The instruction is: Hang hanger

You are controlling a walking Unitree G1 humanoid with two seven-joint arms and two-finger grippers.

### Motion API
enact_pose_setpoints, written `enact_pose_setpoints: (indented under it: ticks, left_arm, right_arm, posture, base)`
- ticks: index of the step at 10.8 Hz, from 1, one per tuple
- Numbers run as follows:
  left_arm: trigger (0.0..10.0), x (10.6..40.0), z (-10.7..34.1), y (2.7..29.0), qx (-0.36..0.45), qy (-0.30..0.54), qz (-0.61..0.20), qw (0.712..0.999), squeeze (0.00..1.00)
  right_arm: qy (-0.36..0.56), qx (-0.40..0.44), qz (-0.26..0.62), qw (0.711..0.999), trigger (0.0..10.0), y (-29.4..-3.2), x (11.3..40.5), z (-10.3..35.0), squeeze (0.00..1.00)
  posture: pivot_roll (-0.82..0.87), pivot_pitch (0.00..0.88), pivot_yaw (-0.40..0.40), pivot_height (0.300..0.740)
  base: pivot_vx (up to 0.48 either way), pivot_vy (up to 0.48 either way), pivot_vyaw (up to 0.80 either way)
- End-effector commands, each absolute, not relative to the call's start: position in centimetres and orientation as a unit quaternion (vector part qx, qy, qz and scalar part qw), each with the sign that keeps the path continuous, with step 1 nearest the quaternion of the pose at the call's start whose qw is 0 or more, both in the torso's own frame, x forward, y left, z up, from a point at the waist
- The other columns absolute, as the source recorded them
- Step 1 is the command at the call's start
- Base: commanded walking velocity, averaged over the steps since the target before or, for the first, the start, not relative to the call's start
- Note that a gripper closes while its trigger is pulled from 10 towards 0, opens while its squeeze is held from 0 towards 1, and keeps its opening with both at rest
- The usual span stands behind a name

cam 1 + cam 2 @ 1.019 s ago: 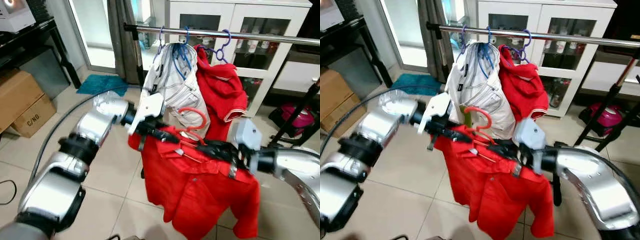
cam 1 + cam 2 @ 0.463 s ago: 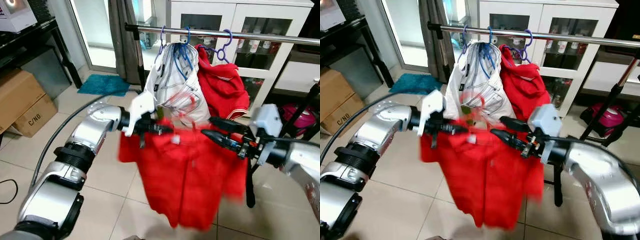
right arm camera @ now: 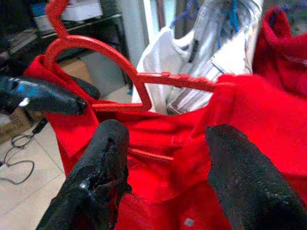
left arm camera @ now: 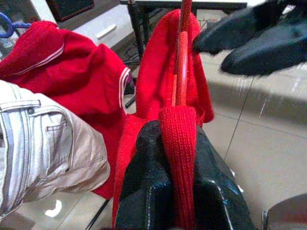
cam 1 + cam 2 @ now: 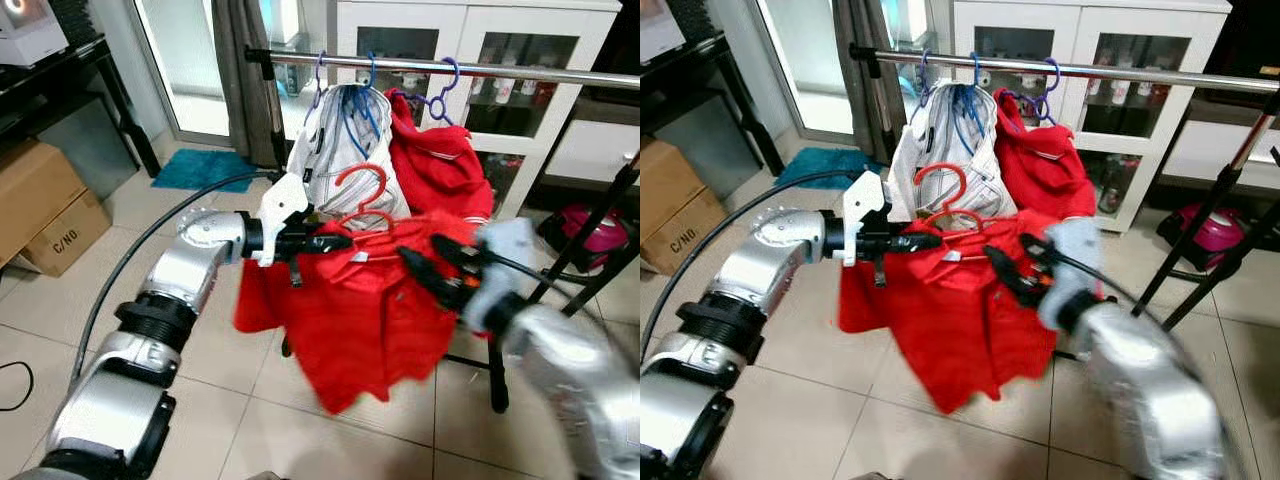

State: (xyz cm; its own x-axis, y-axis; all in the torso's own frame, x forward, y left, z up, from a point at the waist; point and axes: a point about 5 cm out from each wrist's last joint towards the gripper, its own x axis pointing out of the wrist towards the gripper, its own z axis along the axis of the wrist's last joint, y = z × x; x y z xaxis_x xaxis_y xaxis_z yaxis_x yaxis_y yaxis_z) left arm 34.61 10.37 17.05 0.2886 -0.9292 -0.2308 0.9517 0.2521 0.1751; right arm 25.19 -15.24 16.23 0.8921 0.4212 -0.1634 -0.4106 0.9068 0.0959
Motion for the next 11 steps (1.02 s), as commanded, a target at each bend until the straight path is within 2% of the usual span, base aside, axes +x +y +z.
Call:
enact_pose_setpoints:
  ticks: [1, 5, 6, 7, 9, 10, 11]
  left_arm:
    - [0.0, 34.6, 18.0, 10.3, 0.140, 0.014, -0.589, 0.796, 0.00]
    - [0.0, 34.4, 18.1, 9.7, 0.132, 0.006, -0.583, 0.802, 0.00]
    - [0.0, 34.4, 18.1, 9.6, 0.131, 0.005, -0.582, 0.802, 0.00]
    - [0.0, 34.3, 18.1, 9.4, 0.129, 0.004, -0.584, 0.801, 0.00]
    - [0.0, 34.2, 18.1, 9.2, 0.128, 0.004, -0.585, 0.801, 0.00]
    - [0.0, 34.2, 18.1, 9.2, 0.127, 0.004, -0.586, 0.800, 0.00]
    - [0.0, 34.1, 18.0, 9.1, 0.128, 0.006, -0.586, 0.801, 0.00]
  right_arm:
    - [0.102, 0.030, 0.176, 0.979, 10.0, -15.0, 25.4, 16.3, 0.00]
    - [0.119, 0.031, 0.049, 0.991, 10.0, -15.8, 26.5, 15.7, 0.00]
    - [0.116, 0.038, 0.040, 0.992, 10.0, -15.8, 26.6, 15.9, 0.00]
    - [0.115, 0.042, 0.039, 0.992, 8.0, -15.5, 26.8, 16.1, 0.00]
    - [0.113, 0.047, 0.040, 0.992, 1.3, -15.2, 26.8, 16.1, 0.00]
    - [0.112, 0.047, 0.040, 0.992, 0.0, -15.1, 26.8, 16.1, 0.00]
    - [0.110, 0.047, 0.041, 0.992, 0.0, -15.1, 26.8, 16.1, 0.00]
  posture:
    - [-0.23, 0.000, 0.108, 0.740]
    - [-0.22, 0.000, 0.102, 0.740]
    - [-0.23, 0.000, 0.102, 0.740]
    - [-0.23, 0.000, 0.101, 0.740]
    - [-0.23, 0.001, 0.100, 0.740]
    - [-0.23, 0.001, 0.100, 0.740]
    - [-0.23, 0.001, 0.099, 0.740]
  base:
    - [0.000, 0.000, 0.00]
    - [0.000, 0.000, 0.00]
    - [0.000, 0.000, 0.00]
    - [0.000, 0.000, 0.00]
    - [0.000, 0.000, 0.00]
    - [0.000, 0.000, 0.00]
    - [0.000, 0.000, 0.00]
